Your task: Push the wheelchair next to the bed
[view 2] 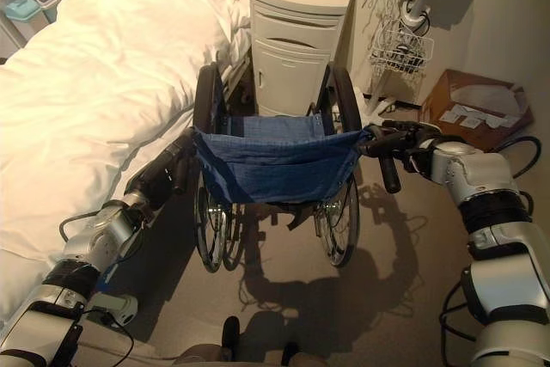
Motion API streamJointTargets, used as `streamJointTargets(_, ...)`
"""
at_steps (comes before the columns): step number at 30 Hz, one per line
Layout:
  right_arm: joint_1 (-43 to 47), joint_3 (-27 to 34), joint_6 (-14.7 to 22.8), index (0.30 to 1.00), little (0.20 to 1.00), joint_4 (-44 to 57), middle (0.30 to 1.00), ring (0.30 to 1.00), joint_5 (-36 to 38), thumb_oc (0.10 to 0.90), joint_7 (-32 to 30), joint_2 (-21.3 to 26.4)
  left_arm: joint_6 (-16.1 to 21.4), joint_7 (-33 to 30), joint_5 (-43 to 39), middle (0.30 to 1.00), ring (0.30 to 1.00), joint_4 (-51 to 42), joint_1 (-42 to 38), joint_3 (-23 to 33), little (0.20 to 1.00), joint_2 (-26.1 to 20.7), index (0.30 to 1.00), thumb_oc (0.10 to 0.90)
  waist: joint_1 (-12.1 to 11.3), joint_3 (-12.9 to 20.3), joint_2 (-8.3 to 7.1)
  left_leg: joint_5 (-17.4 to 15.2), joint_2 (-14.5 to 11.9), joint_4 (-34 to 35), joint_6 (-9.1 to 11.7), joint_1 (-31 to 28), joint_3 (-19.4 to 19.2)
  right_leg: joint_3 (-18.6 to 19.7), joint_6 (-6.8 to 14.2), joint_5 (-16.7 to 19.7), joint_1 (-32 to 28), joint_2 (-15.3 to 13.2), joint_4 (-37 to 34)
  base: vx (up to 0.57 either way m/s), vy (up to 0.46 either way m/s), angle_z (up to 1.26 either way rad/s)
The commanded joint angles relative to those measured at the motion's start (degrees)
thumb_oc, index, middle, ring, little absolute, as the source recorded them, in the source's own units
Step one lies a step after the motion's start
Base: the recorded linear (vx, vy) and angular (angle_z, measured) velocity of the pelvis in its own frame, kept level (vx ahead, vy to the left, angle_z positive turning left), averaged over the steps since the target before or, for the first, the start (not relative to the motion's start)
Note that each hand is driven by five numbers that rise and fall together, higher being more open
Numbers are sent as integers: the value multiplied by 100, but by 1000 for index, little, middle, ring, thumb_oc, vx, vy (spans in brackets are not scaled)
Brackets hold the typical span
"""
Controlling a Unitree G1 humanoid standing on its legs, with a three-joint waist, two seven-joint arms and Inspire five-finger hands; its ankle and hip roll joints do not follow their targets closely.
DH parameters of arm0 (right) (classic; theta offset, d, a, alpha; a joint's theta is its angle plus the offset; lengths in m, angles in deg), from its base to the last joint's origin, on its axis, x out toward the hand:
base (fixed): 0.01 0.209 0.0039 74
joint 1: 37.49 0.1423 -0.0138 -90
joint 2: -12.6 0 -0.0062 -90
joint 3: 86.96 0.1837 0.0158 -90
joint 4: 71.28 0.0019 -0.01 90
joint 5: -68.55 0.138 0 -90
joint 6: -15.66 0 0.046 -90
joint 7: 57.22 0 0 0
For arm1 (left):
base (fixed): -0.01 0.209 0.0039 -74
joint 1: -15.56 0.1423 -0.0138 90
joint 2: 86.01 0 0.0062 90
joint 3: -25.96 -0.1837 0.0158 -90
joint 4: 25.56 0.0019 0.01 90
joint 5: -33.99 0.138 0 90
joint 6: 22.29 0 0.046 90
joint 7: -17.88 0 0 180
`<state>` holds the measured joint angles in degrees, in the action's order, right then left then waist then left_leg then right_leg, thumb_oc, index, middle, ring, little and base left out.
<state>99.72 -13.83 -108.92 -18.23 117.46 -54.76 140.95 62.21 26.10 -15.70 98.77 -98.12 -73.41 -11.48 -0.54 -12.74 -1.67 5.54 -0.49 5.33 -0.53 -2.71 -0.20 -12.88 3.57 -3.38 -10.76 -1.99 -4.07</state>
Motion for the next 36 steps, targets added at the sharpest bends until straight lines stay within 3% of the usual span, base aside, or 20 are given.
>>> streamJointTargets(1,179,436,626,900,900,-104,900,900,594,800,268,694,147,-137,-284,900,900,941,759,710,900,-623,900,800,-343,465,-222,-584,-19,-309,31,-279,-262,247,561,549,592,-536,617,0,0,0)
streamJointTargets(5,-276,837,520,900,900,-153,900,900,650,800,639,814,465,315,-867,900,900,1049,866,884,900,-528,900,800,-254,484,-246,-606,-24,-285,33,-296,-302,280,550,527,605,-509,604,-1,-5,1)
streamJointTargets(7,-825,1267,623,900,900,-235,900,900,730,800,1057,818,774,743,-1806,900,900,991,1013,1107,900,-312,900,800,-220,499,-265,-621,-29,-262,34,-319,-305,292,536,533,614,-495,582,6,-19,0)
streamJointTargets(10,-1353,1802,725,900,900,-315,900,900,1199,800,1329,607,944,1187,-2984,900,900,920,1215,1509,900,103,900,800,-204,517,-313,-660,-42,-246,37,-353,-326,279,517,516,605,-486,561,21,-47,2)
streamJointTargets(15,-2152,2813,430,900,900,-458,900,900,2354,800,1446,97,737,1938,-4504,900,900,990,1510,2297,900,942,900,800,-186,579,-478,-723,-71,-170,61,-444,-357,228,477,449,527,-435,499,39,-70,11)
streamJointTargets(20,-2666,3592,31,900,900,-941,900,900,3230,800,1336,-207,594,2047,-4963,900,900,1087,1663,2579,900,1397,900,800,-153,616,-557,-779,-82,-149,72,-494,-350,249,478,419,514,-390,495,24,-52,18)
streamJointTargets(22,-2872,3765,-23,900,900,-1179,900,900,3099,800,1408,-347,564,2102,-5020,900,900,1146,1691,2612,900,1491,900,800,-150,606,-570,-800,-79,-159,61,-501,-341,276,483,418,523,-373,508,1,-55,15)
streamJointTargets(25,-3396,3926,-8,900,900,-1936,900,900,2581,800,2156,-980,584,1886,-3964,900,900,1480,1895,2468,900,1658,900,800,-189,518,-578,-838,-72,-226,5,-482,-340,318,474,438,577,-327,568,-28,-85,6)
streamJointTargets(27,-3515,3911,146,900,900,-2133,900,900,2497,800,2315,-1227,572,1969,-3334,900,900,1739,1964,2347,900,1642,900,800,-218,503,-583,-866,-68,-269,-21,-467,-348,306,473,438,593,-321,595,-19,-51,3)
streamJointTargets(30,-3612,3779,628,900,900,-2554,900,900,2101,800,2532,-1761,778,2064,-1844,900,900,2274,2076,1930,900,1618,900,800,-263,456,-522,-900,-51,-321,-69,-443,-350,288,468,453,624,-319,624,-13,-8,-1)
streamJointTargets(31,-3679,3592,1011,900,900,-2668,900,900,1786,800,2671,-2107,856,2069,-1188,900,900,2508,2123,1693,900,1643,900,800,-278,428,-450,-901,-28,-338,-102,-424,-337,299,453,459,652,-319,636,-25,13,-4)
streamJointTargets(32,-3689,3583,1056,900,900,-2674,900,900,1768,800,2682,-2135,864,2042,-1120,900,900,2517,2128,1688,900,1644,900,800,-279,432,-450,-902,-28,-340,-105,-421,-336,300,452,459,657,-319,638,0,0,0)
streamJointTargets(36,-3957,2966,2618,900,900,-2628,900,900,1696,800,2415,-3617,1206,1620,209,900,900,2772,2272,1201,900,1900,900,800,-302,403,-219,-890,40,-360,-159,-417,-303,304,403,426,676,-335,682,-2,56,2)
